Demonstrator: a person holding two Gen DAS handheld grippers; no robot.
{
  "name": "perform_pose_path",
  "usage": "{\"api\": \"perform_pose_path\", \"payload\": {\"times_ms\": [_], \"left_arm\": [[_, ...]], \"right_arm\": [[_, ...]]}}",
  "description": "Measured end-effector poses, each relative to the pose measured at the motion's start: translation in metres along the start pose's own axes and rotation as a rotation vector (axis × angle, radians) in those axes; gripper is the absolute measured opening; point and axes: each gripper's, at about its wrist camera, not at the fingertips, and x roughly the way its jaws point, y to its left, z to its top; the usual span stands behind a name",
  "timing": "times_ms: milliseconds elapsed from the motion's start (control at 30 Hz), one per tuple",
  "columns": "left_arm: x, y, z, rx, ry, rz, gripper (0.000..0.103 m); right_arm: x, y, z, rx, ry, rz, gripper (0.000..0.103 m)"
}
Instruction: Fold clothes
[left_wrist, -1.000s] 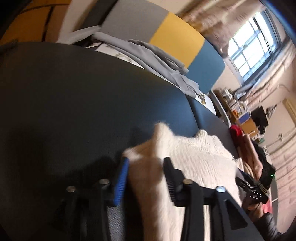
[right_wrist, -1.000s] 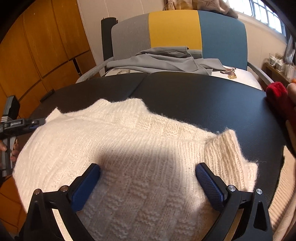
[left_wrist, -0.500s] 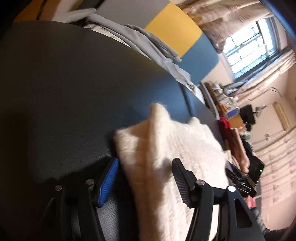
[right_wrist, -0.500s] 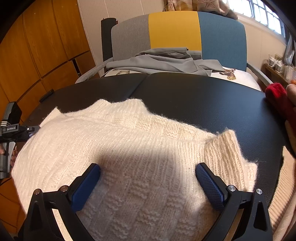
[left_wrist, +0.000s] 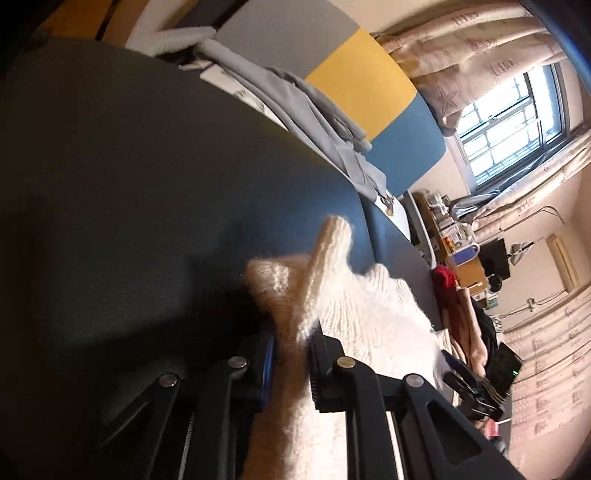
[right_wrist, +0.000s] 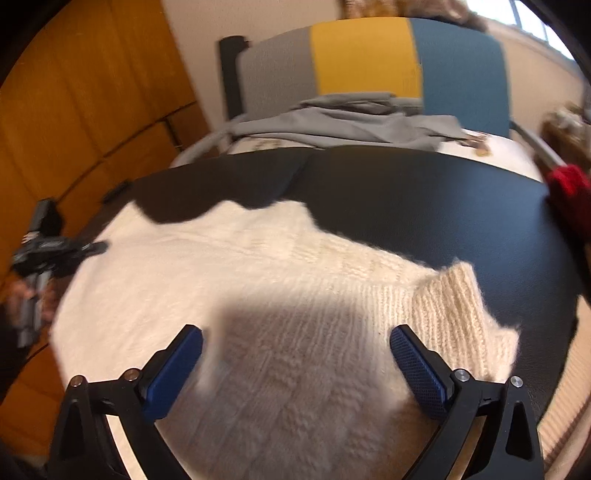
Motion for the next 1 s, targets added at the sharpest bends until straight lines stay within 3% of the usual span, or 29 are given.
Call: {"api": "perform_pose_path", "payload": {"times_ms": [33,200,367,500,633,800,1000], "left_arm": [[-0.005,0.000,0.003,0.005,-0.007,0.012,0.014],[-0.026,-0.011,0.013,0.026,-0.025,0.035,0.014],[-0.045,-0.026,0.021,0.055,-0.037,0.052,0.014],[-0.059,-0.046,0.020,0.057,-0.025,-0.003,0.013],[-0.067,-0.079,0.010,0.055,-0.008,-0.076,0.013],[-0.066,-0.137,-0.007,0.017,-0.008,-0.211,0.013],[-0.027,-0.205,-0.019,-0.059,0.022,-0.289,0.013]], "right_arm": [[-0.006,0.005,0.002,-0.040,0.012,0.023,0.088],[-0.026,0.022,0.005,-0.211,0.120,0.115,0.065],[-0.022,0.019,0.000,-0.316,0.198,0.060,0.064],[-0.012,0.010,-0.010,-0.376,0.272,0.032,0.064],[-0.007,0.000,-0.019,-0.344,0.241,0.048,0.067],[-0.010,-0.014,-0.029,-0.270,0.142,0.078,0.070],[-0.017,-0.021,-0.041,-0.224,0.039,0.100,0.070]]}}
